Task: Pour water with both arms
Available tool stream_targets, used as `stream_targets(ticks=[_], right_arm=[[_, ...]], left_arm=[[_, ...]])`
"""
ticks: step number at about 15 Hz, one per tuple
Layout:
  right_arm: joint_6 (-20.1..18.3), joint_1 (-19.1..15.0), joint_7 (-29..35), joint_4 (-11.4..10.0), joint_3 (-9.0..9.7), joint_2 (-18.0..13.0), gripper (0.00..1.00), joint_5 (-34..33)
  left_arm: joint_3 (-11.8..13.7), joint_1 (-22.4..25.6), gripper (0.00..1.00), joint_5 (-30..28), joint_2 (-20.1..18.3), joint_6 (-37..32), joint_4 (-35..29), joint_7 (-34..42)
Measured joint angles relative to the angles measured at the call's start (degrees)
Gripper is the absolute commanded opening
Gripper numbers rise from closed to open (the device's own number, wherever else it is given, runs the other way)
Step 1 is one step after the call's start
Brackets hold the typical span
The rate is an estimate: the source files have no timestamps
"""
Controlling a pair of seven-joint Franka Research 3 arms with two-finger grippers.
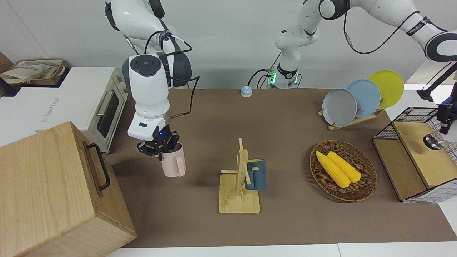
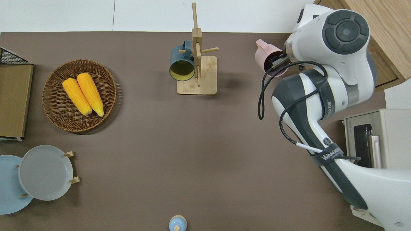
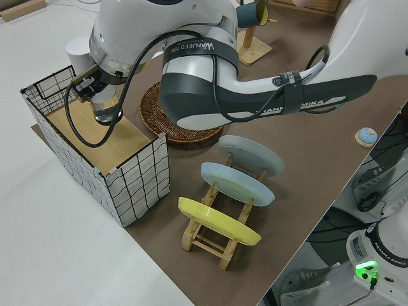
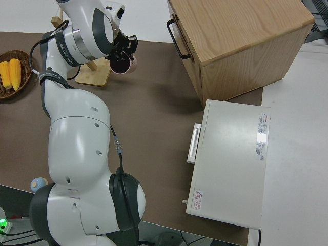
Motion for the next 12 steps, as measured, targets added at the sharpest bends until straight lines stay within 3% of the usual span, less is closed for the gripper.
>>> stream_targets(ticks=[5, 9, 12], right_arm=[[-9.67, 0.91, 11.89, -3.34, 0.6, -1.27, 0.0, 7.62], [-11.02, 2.55, 24.68, -5.71, 3.94, -1.32, 0.0, 9.63], [-11.01, 6.97, 35.15, -7.03, 4.75, -1.3, 0.0, 11.96]], left_arm=[[-0.58, -0.47, 0.03, 8.96, -5.23, -5.98, 1.09, -7.86], [-3.67, -1.2, 0.03, 15.63, -9.66, -10.22, 0.83, -15.84], [-6.97, -1.54, 0.03, 19.16, -12.7, -10.99, -1.8, -21.18]])
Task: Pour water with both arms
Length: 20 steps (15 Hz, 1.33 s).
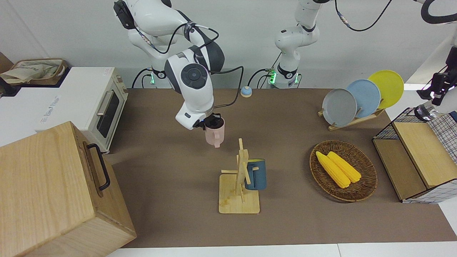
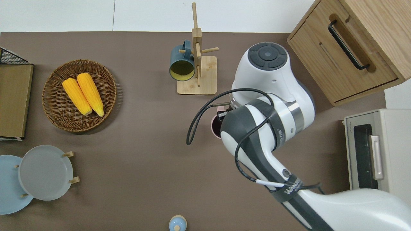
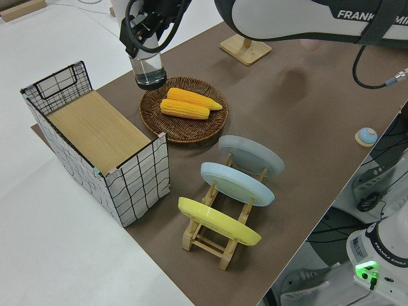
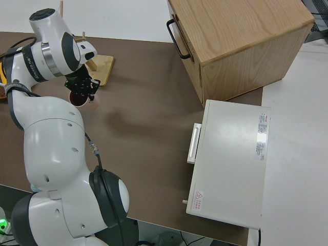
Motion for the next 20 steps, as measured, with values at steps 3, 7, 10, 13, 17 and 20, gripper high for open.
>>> stream_targets(ticks=[3, 7, 10, 13, 17, 20], right_arm=[[0.19, 3.21, 8.85, -0.39, 0.02, 0.52, 0.0, 2.46], [5.34, 8.35, 19.04, -0.45, 0.04, 3.7, 0.0, 4.53], [9.79, 11.15, 24.53, 0.21, 0.03, 6.41, 0.0, 6.87], [12.24, 12.73, 28.65, 1.49, 0.01, 8.08, 0.0, 8.59], [17.04, 14.08, 32.33, 2.07, 0.01, 10.68, 0.0, 10.32], [19.78, 15.11, 34.5, 2.34, -0.01, 12.68, 0.0, 10.7]], left_arm=[[-2.08, -0.01, 0.03, 0.92, -2.65, 0.06, -3.94, -2.35], [-4.82, 0.01, 0.03, 2.0, -7.13, 1.17, -10.93, -6.03], [-9.51, -0.05, 0.03, 4.71, -11.48, 4.75, -17.97, -12.25], [-11.92, -1.41, 0.03, 6.15, -15.03, 5.84, -23.07, -17.16], [-11.95, -6.38, 0.03, 7.95, -18.09, 6.0, -26.84, -23.52], [-11.88, -9.54, 0.03, 8.42, -19.53, 6.0, -28.67, -26.43]])
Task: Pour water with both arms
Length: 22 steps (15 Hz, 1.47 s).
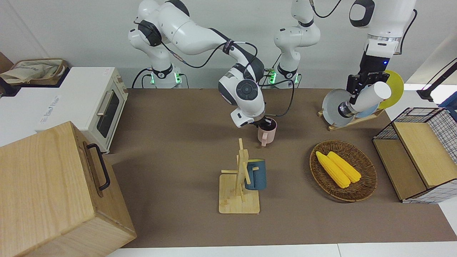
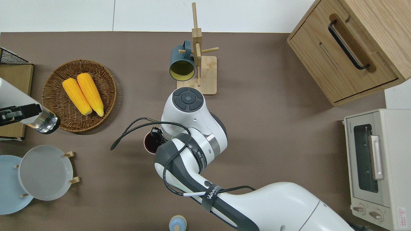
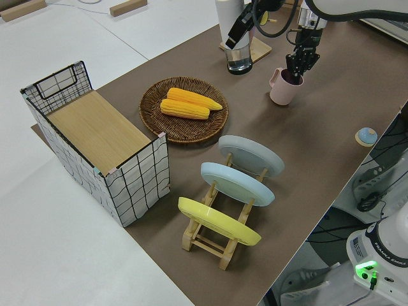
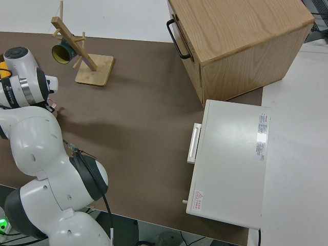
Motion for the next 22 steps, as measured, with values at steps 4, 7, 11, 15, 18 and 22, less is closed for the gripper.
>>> stream_targets(ticks=[4, 7, 11, 15, 18, 22], right_arm=[[2.11, 0.22, 0.9, 1.01, 0.0, 1.31, 0.333, 0.1], [4.01, 0.19, 0.98, 1.4, -0.02, 1.9, 0.989, 0.29], [5.65, 0.19, 1.25, 1.58, -0.04, 2.32, 0.99, 0.3], [5.8, 0.09, 3.84, 2.45, -0.02, 2.26, 0.99, 0.3], [4.05, -0.3, 5.08, 3.48, -0.02, 0.82, 0.99, 0.32], [-0.25, -2.83, 5.58, 3.89, 0.76, -3.23, 0.992, 0.37]], left_arm=[[-0.15, -1.74, 0.03, 0.09, -1.21, 0.05, -1.86, -1.7], [-0.22, -1.82, 0.03, 0.12, -1.39, 0.44, -2.77, -1.73], [1.1, -6.68, 0.03, 2.02, -2.83, 2.94, -6.71, -4.27], [4.97, -12.58, 0.03, 4.45, -4.31, 3.69, -9.27, -6.96], [5.56, -12.69, 0.03, 4.61, -4.58, 3.81, -9.56, -6.96], [5.57, -12.74, 0.03, 4.64, -4.58, 3.9, -9.71, -6.96]])
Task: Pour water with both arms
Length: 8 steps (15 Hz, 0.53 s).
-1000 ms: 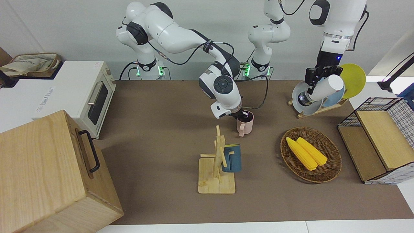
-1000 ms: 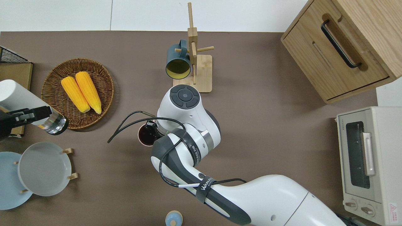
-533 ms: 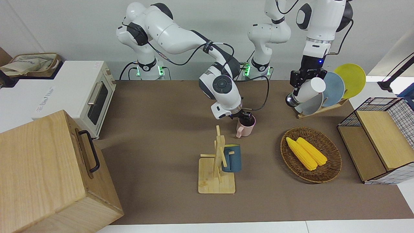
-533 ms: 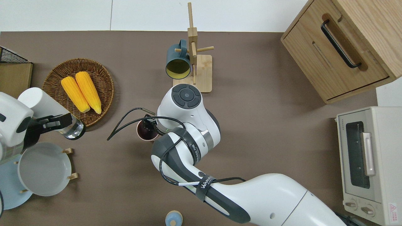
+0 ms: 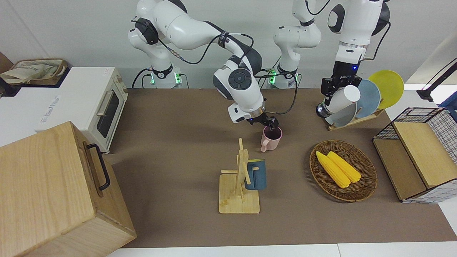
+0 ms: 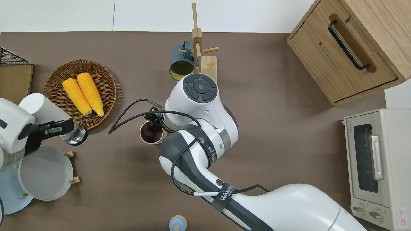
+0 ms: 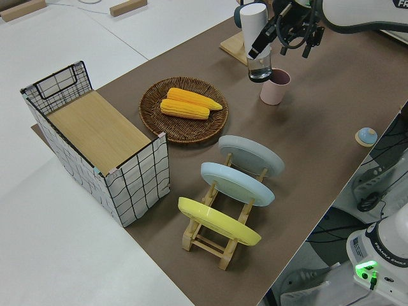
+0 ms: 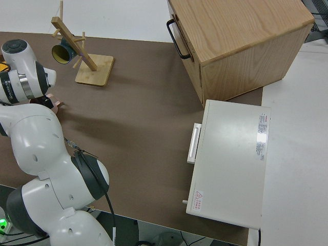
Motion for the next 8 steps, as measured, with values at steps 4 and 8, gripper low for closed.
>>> stream_targets(ticks=[4, 8], right_arm=[[-6.46, -3.87, -2.32, -0.01, 0.76, -4.19, 0.992, 0.0], [-14.81, -8.85, -10.05, -0.2, 0.76, -8.99, 0.992, -0.05]], left_arm=[[-0.28, -0.19, 0.03, 0.0, 0.0, 0.0, -0.56, 0.0], [-1.78, -1.65, 0.03, 0.0, 0.0, 0.0, -2.12, -0.22]])
